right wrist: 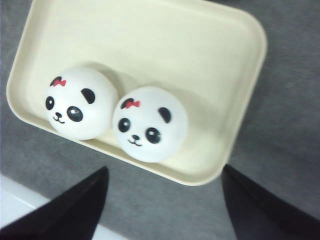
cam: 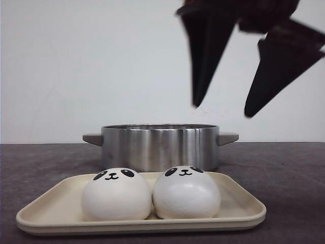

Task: Steam buns
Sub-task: 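Grasp the nearer panda bun beside the right gripper and lift it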

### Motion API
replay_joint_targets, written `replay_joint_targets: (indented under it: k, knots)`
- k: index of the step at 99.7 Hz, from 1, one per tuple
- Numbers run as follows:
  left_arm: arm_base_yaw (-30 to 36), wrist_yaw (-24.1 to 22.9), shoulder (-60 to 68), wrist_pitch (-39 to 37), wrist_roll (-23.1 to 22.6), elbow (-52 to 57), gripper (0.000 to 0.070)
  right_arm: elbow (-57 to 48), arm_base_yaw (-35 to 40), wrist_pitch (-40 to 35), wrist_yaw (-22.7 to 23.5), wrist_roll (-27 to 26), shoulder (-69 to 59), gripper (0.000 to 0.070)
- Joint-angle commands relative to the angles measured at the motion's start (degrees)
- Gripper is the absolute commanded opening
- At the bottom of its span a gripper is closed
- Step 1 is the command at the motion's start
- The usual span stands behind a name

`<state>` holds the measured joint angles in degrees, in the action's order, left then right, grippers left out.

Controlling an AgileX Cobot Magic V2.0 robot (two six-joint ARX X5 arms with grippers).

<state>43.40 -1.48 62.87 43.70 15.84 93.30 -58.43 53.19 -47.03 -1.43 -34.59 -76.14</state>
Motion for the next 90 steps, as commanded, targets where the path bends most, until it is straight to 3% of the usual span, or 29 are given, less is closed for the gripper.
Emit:
replay_joint_targets:
  k: [1,31,67,72,79,83,90]
  knots:
    - [0.55,-0.31,-0.42,-0.13,-0.50,1.03,0.0512,-0.77,0.57,1.79,0.70,-0.74,-2.60,0.0477]
    - [0.55,-0.46,-1.25,4.09,-1.70,1.03,0.0512,-0.77,-0.55,10.51,3.96,-0.68,-12.35,0.0476]
    - [0.55,-0.46,-1.25,5.77,-2.80,1.03,0.0512,-0.77,-2.51,11.67,4.48,-0.61,-21.94,0.0466]
    - [0.55,-0.48,-1.25,5.77,-3.04,1.03,0.0512,-0.77,-2.62,11.91,4.48,-0.61,-22.45,0.0367]
    - [0.55,-0.48,-1.25,5.77,-3.08,1.03,0.0512,-0.77,-2.71,12.17,4.46,-0.50,-22.47,0.0000]
    - [0.55,-0.46,-1.22,5.77,-3.17,1.03,0.0512,-0.77,-2.69,12.76,4.39,-0.04,-22.47,0.0030]
    - [0.55,-0.48,-1.22,5.79,-3.17,1.03,0.0512,-1.09,-2.56,13.14,4.48,0.26,-21.84,0.0016]
